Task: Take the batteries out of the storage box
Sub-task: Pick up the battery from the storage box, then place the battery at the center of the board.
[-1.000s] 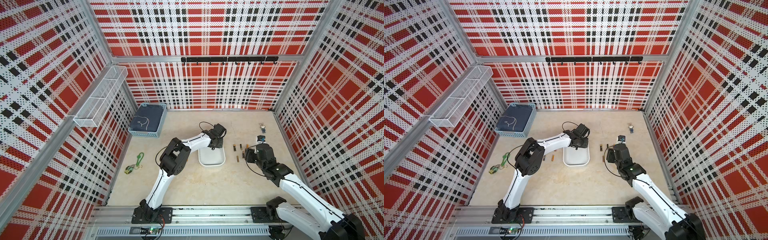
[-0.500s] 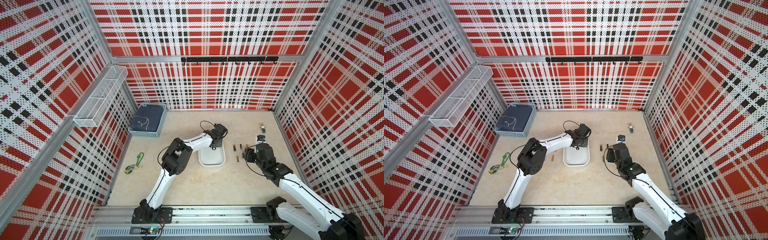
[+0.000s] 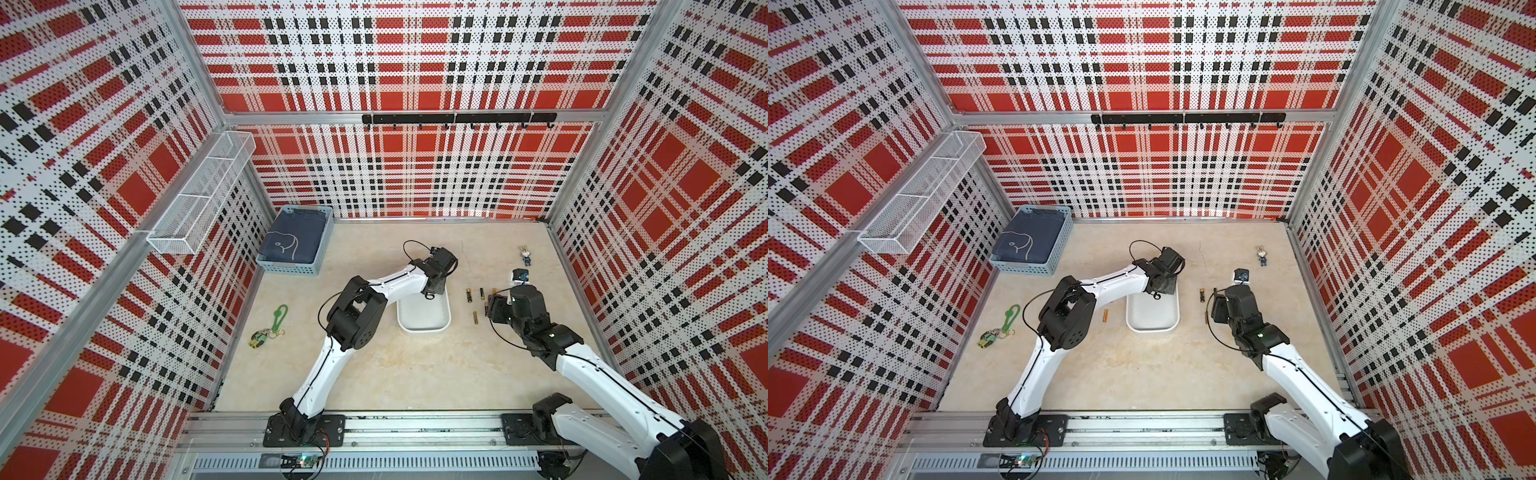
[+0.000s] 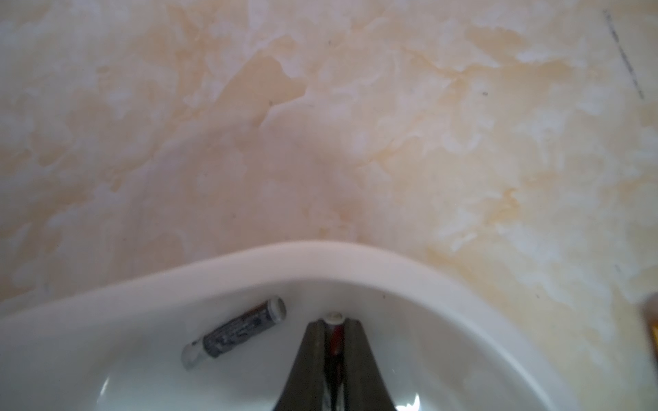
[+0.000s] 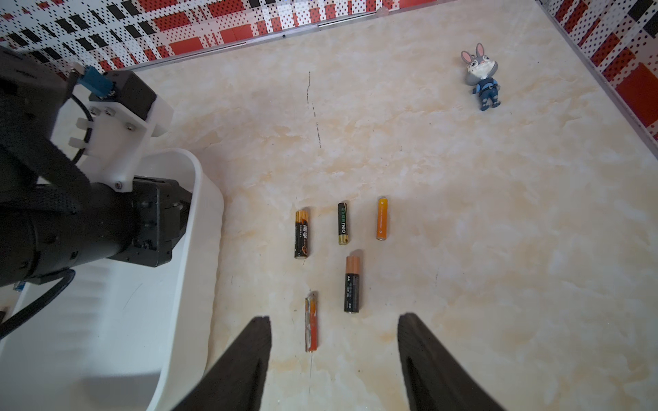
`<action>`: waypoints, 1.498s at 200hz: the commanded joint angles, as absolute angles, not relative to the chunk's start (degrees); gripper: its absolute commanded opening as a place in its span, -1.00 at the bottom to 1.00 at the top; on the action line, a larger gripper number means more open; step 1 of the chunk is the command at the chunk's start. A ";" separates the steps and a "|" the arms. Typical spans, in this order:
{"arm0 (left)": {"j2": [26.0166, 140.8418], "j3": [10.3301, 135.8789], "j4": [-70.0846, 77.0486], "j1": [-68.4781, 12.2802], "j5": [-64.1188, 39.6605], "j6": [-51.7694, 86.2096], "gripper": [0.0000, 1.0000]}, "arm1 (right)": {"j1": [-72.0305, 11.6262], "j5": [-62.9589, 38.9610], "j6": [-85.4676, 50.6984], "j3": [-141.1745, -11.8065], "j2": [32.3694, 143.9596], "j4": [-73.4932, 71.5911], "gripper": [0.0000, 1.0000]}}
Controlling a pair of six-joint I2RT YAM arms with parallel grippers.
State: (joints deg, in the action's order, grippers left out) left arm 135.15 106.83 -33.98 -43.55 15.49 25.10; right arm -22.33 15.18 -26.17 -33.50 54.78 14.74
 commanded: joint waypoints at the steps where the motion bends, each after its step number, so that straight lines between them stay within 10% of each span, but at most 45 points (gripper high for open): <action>1: 133.93 106.34 -38.85 -43.64 13.39 24.36 -1.00 | -22.24 15.04 -25.80 -36.13 54.72 14.06 0.28; 68: 116.27 99.50 -38.94 -41.60 12.39 25.17 -1.00 | -23.77 12.07 -25.54 -40.98 59.50 14.22 0.28; 140: 95.76 62.58 -32.34 -23.51 14.36 23.78 -1.00 | -34.37 12.08 -28.54 -53.21 73.14 17.64 0.29; 242: 99.40 52.96 -25.11 -15.51 12.61 19.93 -1.00 | -38.14 10.69 -41.79 -75.71 98.55 27.58 0.30; 299: 98.43 53.11 -26.48 -17.90 12.99 20.56 -0.63 | -38.12 7.84 -46.48 -86.18 112.95 31.71 0.32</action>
